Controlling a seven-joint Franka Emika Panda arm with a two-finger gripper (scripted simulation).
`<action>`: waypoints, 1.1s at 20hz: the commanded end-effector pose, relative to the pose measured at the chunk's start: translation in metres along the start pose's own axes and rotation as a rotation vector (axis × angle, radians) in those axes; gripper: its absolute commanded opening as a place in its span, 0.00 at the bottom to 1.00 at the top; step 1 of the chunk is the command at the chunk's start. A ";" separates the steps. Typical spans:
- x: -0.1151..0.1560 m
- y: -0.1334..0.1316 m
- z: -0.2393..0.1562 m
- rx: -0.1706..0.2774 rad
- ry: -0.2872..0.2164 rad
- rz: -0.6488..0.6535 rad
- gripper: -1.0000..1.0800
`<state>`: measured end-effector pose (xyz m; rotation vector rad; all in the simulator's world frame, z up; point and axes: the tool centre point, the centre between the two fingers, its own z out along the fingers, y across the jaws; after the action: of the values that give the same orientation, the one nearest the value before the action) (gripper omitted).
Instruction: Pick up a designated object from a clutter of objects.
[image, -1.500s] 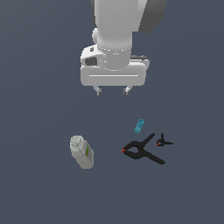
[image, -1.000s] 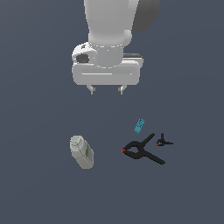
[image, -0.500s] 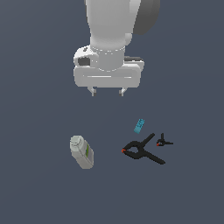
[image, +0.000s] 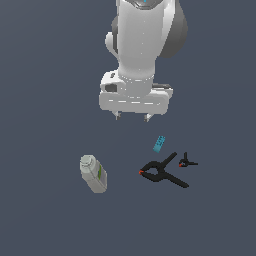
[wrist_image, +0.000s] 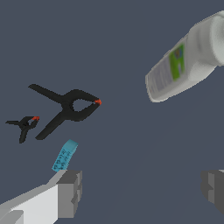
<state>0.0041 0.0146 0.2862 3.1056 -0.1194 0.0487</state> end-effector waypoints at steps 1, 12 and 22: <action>-0.001 -0.012 0.016 0.000 -0.002 0.032 0.96; -0.018 -0.072 0.095 0.004 -0.010 0.194 0.96; -0.051 -0.121 0.160 0.014 -0.024 0.340 0.96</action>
<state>-0.0274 0.1270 0.1300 3.0663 -0.6123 0.0232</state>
